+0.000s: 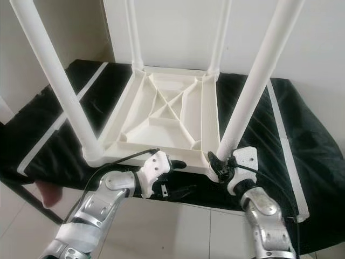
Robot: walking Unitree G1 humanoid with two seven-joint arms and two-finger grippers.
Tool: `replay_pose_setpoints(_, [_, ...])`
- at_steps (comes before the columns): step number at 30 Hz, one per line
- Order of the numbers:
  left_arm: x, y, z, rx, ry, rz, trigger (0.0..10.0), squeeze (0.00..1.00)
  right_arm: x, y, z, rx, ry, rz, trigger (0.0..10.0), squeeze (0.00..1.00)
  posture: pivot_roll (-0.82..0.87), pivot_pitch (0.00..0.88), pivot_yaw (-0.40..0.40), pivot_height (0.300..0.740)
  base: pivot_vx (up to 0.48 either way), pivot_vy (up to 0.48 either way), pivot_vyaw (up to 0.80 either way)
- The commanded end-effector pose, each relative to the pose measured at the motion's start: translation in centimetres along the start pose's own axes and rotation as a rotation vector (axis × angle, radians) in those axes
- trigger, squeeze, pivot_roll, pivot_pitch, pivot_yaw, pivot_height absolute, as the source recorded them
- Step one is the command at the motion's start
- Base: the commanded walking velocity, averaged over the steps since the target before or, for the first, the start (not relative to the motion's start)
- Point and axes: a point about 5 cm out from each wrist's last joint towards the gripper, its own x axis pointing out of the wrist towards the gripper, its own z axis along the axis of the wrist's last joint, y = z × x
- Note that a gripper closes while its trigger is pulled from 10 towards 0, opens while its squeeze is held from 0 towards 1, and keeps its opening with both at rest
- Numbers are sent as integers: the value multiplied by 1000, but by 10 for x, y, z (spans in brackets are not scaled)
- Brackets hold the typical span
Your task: Building children table
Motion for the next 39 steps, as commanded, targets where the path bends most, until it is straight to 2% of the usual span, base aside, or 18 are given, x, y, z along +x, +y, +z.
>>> replay_pose_setpoints(1, [-1,3,0,-1,5,88,10000,0,-4,-5,-7,10,39,-112,10000,0,-33,27,-10,740,0,0,0])
replay_pose_setpoints(2, [-1,3,-1,-2,5,87,10000,0,-6,-2,-11,44,53,-226,10000,0,-35,29,-9,740,0,0,0])
replay_pose_setpoints(3, [-1,3,-1,-2,5,87,10000,0,-6,-2,-11,44,53,-226,10000,0,-35,29,-9,740,0,0,0])
replay_pose_setpoints(5, [-1,3,-1,-2,5,85,10000,0,-9,7,-18,76,73,-391,10000,0,-34,31,-10,740,0,0,0])
replay_pose_setpoints(7, [-1,2,-1,-1,6,84,10000,0,-10,17,-22,95,90,-453,10000,0,-32,32,-9,740,0,0,0])
replay_pose_setpoints(10, [-1,1,-1,-5,5,83,10000,0,-10,26,-21,107,86,-474,10000,0,-30,32,-9,740,0,0,0])
replay_pose_setpoints(17, [-2,0,-2,-6,10,75,10000,0,-12,21,-19,102,83,-512,10000,0,-34,36,-1,740,0,0,0])
replay_pose_setpoints(19, [-2,1,-2,-4,9,75,10000,0,-12,24,-16,65,70,-499,10000,0,-34,36,-1,740,0,0,0])
replay_pose_setpoints(20, [-2,1,-1,-3,9,77,10000,0,-12,24,-16,73,61,-497,10000,231,-34,35,0,740,0,0,0])
replay_pose_setpoints(21, [-2,1,-1,-3,9,77,10000,0,-12,24,-16,73,61,-497,10000,231,-34,35,0,740,0,0,0])
replay_pose_setpoints(22, [-2,2,-1,-2,9,78,10000,0,-12,24,-15,70,52,-503,10000,1000,-35,35,-1,740,0,0,0])
replay_pose_setpoints(32, [-2,-1,-2,-10,8,80,10000,0,-14,17,-6,65,-5,-445,10000,1000,-38,37,-7,740,0,0,0])
replay_pose_setpoints(35, [-2,-1,-2,-11,8,83,10000,0,-15,12,-5,25,-9,-322,10000,1000,-40,40,-11,740,0,0,0])
replay_pose_setpoints(36, [-2,-1,-2,-12,8,83,10000,0,-16,8,-6,10,-5,-282,10000,929,-40,41,-13,740,0,0,0])
replay_pose_setpoints(37, [-2,-1,-2,-13,8,84,10000,0,-16,4,-5,-31,-9,-243,10000,0,-41,41,-12,740,0,0,0])
replay_pose_setpoints(39, [-1,-2,-2,-13,8,84,10000,0,-17,1,-5,-54,-7,-218,10000,0,-40,41,-13,740,0,0,0])
